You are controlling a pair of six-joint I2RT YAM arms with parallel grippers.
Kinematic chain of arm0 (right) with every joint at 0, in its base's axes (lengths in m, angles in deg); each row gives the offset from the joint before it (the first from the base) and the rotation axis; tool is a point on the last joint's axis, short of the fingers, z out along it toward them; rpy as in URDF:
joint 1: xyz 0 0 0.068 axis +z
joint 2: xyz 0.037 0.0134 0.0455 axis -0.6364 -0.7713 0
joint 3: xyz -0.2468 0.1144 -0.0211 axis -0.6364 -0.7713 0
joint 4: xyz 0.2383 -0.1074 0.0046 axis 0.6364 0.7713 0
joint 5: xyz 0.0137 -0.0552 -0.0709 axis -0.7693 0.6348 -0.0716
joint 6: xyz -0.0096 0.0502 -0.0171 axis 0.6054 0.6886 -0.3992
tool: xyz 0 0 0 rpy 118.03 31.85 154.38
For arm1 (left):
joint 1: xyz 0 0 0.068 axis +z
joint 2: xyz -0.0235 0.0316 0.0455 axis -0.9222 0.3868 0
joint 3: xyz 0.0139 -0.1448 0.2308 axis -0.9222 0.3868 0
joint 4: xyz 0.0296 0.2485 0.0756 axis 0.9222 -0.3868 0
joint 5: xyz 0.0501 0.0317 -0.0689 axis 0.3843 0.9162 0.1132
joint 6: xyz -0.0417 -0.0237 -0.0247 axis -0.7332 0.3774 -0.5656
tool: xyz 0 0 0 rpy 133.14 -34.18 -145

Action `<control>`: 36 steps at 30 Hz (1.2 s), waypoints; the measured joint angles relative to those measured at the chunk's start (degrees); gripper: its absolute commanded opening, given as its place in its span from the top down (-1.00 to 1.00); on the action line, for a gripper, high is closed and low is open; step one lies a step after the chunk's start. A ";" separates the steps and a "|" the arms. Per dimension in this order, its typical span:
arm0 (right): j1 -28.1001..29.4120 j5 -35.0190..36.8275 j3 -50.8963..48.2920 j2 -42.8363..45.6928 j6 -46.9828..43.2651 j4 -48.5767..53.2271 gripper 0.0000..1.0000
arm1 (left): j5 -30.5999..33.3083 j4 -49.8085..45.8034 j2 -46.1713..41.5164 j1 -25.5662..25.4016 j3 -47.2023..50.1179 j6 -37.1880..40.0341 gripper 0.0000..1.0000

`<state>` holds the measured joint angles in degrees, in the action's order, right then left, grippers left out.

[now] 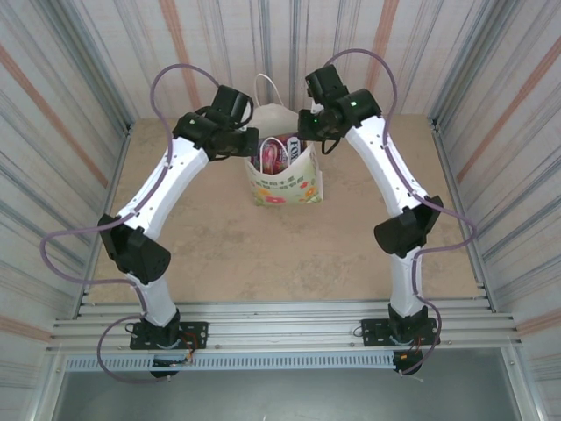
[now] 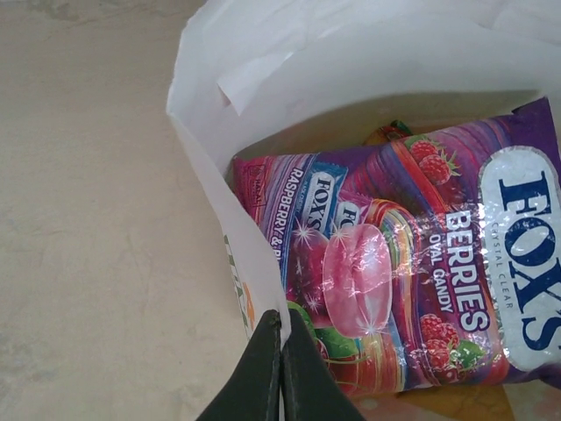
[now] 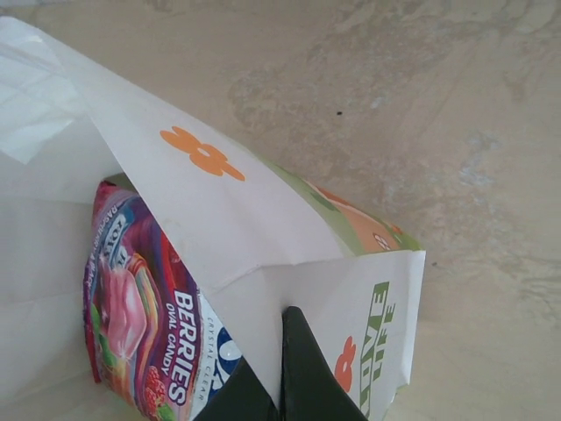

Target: Place the snacks into the paper bag

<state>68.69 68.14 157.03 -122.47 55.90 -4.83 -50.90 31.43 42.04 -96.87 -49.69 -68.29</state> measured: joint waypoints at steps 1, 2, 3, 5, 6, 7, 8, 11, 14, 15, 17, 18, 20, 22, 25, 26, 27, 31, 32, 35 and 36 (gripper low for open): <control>-0.07 0.02 -0.02 0.52 -0.22 0.72 1.00 | 0.20 -0.24 -0.37 -0.68 0.00 -0.50 1.00; -0.35 0.02 -0.17 1.20 -0.48 1.49 1.00 | 0.35 -0.42 -0.72 -1.31 0.00 -0.85 1.00; -0.55 0.00 -1.42 2.19 -0.55 1.49 1.00 | 0.63 -0.68 -0.98 -2.14 0.00 -1.42 1.00; -1.05 -0.04 -5.01 4.50 -0.74 1.53 1.00 | 1.16 -1.03 -1.33 -3.39 0.09 -2.45 1.00; -1.20 -0.04 -6.97 5.60 -0.74 1.55 1.00 | 1.29 -1.05 -1.53 -3.93 0.46 -3.06 1.00; -1.40 -0.17 -9.29 6.78 -0.76 1.01 1.00 | 1.33 -1.05 -1.92 -4.55 1.29 -3.78 1.00; -1.57 -0.22 -11.67 7.98 -0.76 0.63 1.00 | 1.40 -1.03 -2.40 -5.11 2.47 -4.48 1.00; -2.32 -1.42 -20.20 11.85 -0.72 -1.64 1.00 | 1.51 -0.76 -3.93 -6.32 6.60 -6.32 0.99; -3.61 -4.74 -29.51 15.69 -0.61 -4.94 0.71 | 1.31 0.13 -5.01 -7.17 11.02 -7.85 0.60; -4.24 -5.90 -32.41 16.90 -0.31 -6.34 0.51 | 1.20 0.70 -5.25 -7.30 12.07 -8.17 0.45; -5.07 -7.08 -35.23 18.40 -0.48 -8.04 0.25 | 0.74 1.66 -5.38 -7.30 12.76 -9.31 0.20; -5.66 -7.67 -35.71 19.04 -0.35 -8.85 0.18 | 0.61 2.16 -5.38 -7.30 12.76 -9.18 0.07; -6.47 -8.00 -35.76 20.17 -0.87 -10.49 0.08 | 0.09 2.93 -5.51 -7.30 12.61 -9.55 -0.12; -7.39 -8.11 -35.74 21.92 -1.53 -11.63 0.01 | -0.31 3.43 -5.64 -7.30 11.98 -9.35 -0.28; -9.11 -8.76 -35.74 25.49 -2.58 -12.96 -0.06 | -0.37 4.81 -6.64 -7.30 11.23 -8.61 -0.54; -10.03 -9.09 -35.76 26.91 -3.26 -13.42 -0.10 | -0.04 5.18 -7.48 -7.30 11.23 -8.00 -0.68; -10.95 -9.31 -36.11 28.22 -3.74 -14.01 -0.15 | 0.48 5.31 -8.28 -7.30 11.23 -7.76 -0.96; -16.26 -10.21 -40.76 33.83 -6.56 -16.61 -0.97 | 4.85 8.17 -14.23 -7.08 14.08 -6.08 -0.97; -17.77 -10.45 -42.93 35.26 -7.02 -17.88 -0.99 | 6.05 9.33 -16.70 -6.71 16.13 -5.66 -0.97; -22.08 -10.86 -52.35 39.74 -9.03 -23.28 -0.99 | 8.92 13.81 -25.31 -3.63 25.18 -4.66 -0.97; -23.15 -10.82 -56.02 41.20 -9.46 -25.38 -0.99 | 9.44 15.89 -28.44 -1.66 29.14 -4.37 -0.97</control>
<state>45.55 57.32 101.01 -81.27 46.43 -30.21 -41.45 47.32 13.60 -98.53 -20.55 -72.66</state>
